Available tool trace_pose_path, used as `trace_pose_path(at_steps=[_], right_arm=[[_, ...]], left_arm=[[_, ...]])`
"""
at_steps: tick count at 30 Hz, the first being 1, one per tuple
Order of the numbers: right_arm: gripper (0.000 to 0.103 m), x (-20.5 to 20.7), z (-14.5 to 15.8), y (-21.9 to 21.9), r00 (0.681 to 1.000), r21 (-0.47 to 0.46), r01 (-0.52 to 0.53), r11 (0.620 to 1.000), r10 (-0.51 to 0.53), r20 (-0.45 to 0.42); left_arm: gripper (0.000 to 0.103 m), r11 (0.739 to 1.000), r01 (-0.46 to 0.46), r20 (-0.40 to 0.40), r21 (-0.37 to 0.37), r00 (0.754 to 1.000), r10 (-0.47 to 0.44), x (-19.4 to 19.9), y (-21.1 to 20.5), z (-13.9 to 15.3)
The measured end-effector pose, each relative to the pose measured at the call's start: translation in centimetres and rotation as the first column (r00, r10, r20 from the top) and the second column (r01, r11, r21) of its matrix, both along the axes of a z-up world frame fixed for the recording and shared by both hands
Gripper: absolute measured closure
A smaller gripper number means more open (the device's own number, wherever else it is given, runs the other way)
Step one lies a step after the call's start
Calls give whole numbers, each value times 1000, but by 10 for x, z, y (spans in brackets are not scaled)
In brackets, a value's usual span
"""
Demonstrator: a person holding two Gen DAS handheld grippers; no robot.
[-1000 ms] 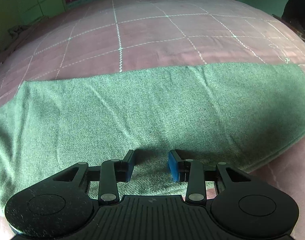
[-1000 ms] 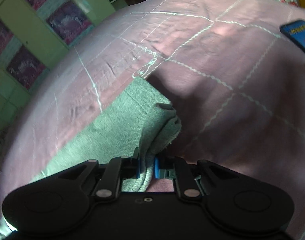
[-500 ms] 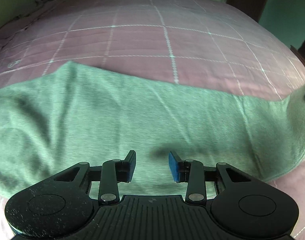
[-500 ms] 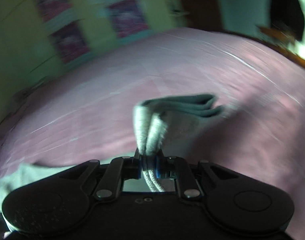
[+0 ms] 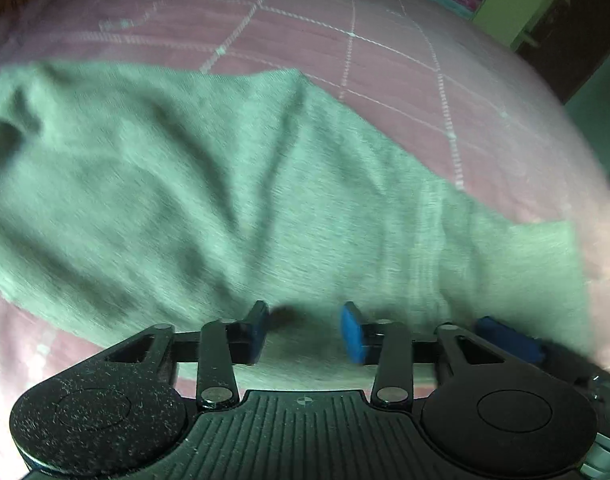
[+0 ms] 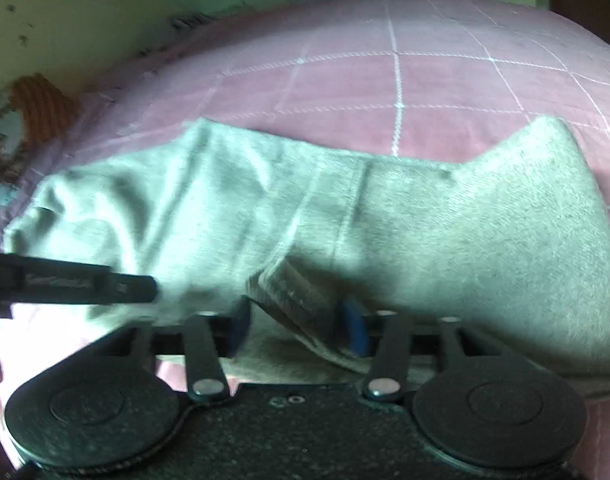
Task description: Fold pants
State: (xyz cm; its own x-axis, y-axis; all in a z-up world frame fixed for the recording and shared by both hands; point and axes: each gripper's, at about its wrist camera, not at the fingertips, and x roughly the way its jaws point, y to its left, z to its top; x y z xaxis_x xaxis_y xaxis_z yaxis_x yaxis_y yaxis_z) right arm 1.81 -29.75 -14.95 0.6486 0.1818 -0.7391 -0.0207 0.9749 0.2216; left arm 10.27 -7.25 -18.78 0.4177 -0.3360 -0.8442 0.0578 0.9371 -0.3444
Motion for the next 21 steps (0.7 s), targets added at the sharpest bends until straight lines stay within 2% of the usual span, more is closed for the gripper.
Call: trace_pose_path(at_steps=[1,2,4,6,9,10,12,13,14,16,18,21], right_arm=[[44,-4,7,-6,1000,46,-6,999,6,14],[44,-11,18,-14,999,74,-1,997,-3,48],[43,-25,38,-28,991,71,29,997,-38,126],[39,-35,52,-41,981,68,63,996,-74,181],[39,-49,58,-67,969,84,111,990,-126,213],[39,-54,58,-76,966,90,126,988,-143,214],[39,-62,55,-88,962,100,160,982,-178,207],[39,-67,53,-94,959,108,175,979,-194,206],[39,-71,51,-98,956,115,190,975,-210,206],[39,-81,47,-107,947,126,221,967,-244,210],[39,-91,45,-118,935,140,253,957,-279,219],[40,-95,43,-131,916,145,309,940,-335,222]], left_arm=[[21,997,-11,-18,-70,1000,10,1,2,-1],[8,991,-26,-22,-129,1000,23,1,3,0],[8,977,-37,-22,-208,999,34,0,-3,1],[8,963,-28,-57,-267,998,14,3,-13,-3],[8,956,-22,-84,-293,996,-3,2,-31,-13],[10,955,-21,-94,-297,996,-8,0,-36,-16],[31,945,-20,-113,-326,993,-18,0,-45,-24],[53,938,-16,-130,-346,991,-31,0,-50,-28],[71,932,-16,-152,-361,988,-42,1,-56,-34],[76,930,-40,-166,-366,986,-23,0,-64,-43],[81,935,-63,-144,-350,990,13,-3,-69,-43],[84,953,-17,-2,-303,1000,17,-15,-74,-14]])
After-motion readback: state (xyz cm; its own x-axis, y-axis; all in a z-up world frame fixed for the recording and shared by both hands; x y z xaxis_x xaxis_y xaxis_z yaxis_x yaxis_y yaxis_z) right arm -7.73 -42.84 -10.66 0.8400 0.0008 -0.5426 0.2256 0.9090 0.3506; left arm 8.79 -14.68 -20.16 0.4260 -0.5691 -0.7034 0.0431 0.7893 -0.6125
